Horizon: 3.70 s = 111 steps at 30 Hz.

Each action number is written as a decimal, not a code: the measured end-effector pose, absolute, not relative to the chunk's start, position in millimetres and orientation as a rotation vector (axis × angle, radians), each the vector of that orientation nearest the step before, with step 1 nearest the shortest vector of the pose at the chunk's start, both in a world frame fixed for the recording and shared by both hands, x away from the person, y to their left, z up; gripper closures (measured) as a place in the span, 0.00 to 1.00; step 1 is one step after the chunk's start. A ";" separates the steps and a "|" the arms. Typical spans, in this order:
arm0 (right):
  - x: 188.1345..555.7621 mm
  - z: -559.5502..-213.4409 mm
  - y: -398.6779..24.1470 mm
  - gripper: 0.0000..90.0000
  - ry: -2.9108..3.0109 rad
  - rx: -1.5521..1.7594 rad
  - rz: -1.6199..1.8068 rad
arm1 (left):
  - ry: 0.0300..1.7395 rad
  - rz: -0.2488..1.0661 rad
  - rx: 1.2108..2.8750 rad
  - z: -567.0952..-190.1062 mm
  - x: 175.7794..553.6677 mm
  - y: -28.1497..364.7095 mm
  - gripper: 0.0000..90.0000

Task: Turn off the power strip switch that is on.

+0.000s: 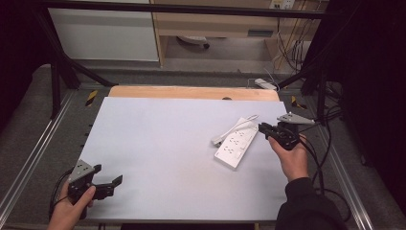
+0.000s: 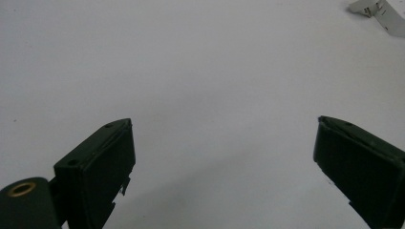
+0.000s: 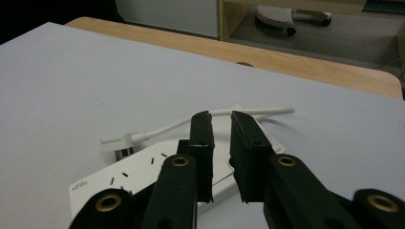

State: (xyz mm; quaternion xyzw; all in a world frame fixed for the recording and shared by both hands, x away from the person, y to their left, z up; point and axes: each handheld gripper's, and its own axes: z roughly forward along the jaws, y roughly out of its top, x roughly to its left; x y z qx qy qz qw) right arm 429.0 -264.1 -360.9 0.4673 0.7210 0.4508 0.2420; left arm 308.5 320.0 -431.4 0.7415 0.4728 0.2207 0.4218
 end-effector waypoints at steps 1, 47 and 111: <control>431.0 -362.7 -262.5 0.93 1.978 1.271 1.230 | 1.183 0.553 1.856 -431.4 308.4 320.0 0.08; 449.4 -399.9 -235.7 1.00 2.117 1.262 1.185 | 1.182 0.557 1.873 -432.3 308.5 319.3 0.08; 432.8 -437.3 -226.8 1.00 2.203 1.254 1.178 | 1.213 0.522 1.959 -440.3 310.3 316.9 0.08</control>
